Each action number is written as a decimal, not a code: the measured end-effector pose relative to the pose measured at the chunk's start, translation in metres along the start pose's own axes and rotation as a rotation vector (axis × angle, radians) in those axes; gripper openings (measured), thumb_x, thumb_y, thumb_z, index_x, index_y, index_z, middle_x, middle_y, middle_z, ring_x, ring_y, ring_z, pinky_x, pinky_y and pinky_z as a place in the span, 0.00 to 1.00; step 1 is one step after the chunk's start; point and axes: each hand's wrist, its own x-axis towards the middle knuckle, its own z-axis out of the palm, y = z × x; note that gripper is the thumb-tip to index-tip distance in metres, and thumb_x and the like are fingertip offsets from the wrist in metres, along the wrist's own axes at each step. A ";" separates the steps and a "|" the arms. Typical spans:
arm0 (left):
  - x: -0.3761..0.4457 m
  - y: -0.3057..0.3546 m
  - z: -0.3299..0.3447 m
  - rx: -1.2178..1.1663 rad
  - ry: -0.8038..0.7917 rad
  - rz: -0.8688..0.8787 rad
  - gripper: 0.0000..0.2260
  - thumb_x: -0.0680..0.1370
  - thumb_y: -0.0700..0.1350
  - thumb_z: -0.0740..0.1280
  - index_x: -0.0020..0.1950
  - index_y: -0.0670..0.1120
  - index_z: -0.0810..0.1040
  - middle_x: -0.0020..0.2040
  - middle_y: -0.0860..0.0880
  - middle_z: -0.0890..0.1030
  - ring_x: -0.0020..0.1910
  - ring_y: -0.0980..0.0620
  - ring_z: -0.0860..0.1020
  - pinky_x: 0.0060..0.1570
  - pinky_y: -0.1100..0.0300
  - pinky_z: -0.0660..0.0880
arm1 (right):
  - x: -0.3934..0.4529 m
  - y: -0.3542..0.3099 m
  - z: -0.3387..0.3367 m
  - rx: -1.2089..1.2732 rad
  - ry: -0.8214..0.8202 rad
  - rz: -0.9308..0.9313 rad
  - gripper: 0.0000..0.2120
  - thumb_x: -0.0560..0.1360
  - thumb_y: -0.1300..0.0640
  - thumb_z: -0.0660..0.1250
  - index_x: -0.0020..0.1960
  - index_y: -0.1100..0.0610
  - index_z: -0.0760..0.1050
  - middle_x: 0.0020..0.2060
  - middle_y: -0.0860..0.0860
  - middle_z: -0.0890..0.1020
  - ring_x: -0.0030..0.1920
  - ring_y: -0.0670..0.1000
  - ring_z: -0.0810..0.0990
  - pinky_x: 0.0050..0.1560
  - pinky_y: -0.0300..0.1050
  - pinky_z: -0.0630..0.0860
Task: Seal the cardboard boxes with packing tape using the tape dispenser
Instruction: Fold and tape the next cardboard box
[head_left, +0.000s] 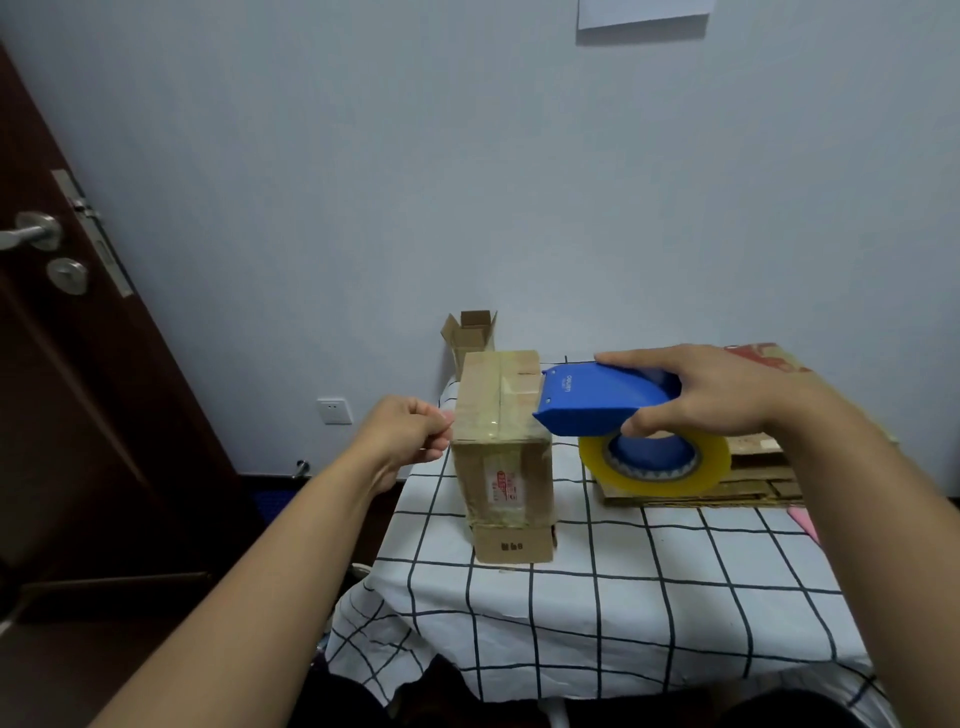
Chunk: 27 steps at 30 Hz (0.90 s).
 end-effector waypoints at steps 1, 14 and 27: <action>0.000 -0.001 0.002 0.014 0.012 0.006 0.07 0.79 0.37 0.68 0.40 0.39 0.77 0.31 0.46 0.80 0.24 0.57 0.75 0.27 0.66 0.75 | 0.003 0.000 -0.001 0.000 -0.006 0.005 0.34 0.71 0.43 0.75 0.72 0.29 0.63 0.55 0.33 0.73 0.52 0.43 0.76 0.47 0.38 0.72; 0.016 -0.013 0.007 0.164 0.129 0.059 0.06 0.77 0.39 0.70 0.49 0.45 0.74 0.34 0.45 0.79 0.31 0.51 0.74 0.36 0.57 0.76 | 0.021 0.002 0.007 0.012 -0.060 0.038 0.34 0.71 0.46 0.74 0.72 0.31 0.65 0.57 0.36 0.73 0.53 0.42 0.75 0.47 0.35 0.70; 0.015 -0.018 0.008 0.201 0.081 0.061 0.06 0.78 0.40 0.70 0.52 0.44 0.75 0.35 0.45 0.79 0.31 0.52 0.74 0.36 0.59 0.75 | 0.028 0.006 0.009 -0.009 -0.112 0.036 0.36 0.63 0.38 0.70 0.70 0.29 0.65 0.54 0.34 0.72 0.53 0.45 0.76 0.54 0.41 0.73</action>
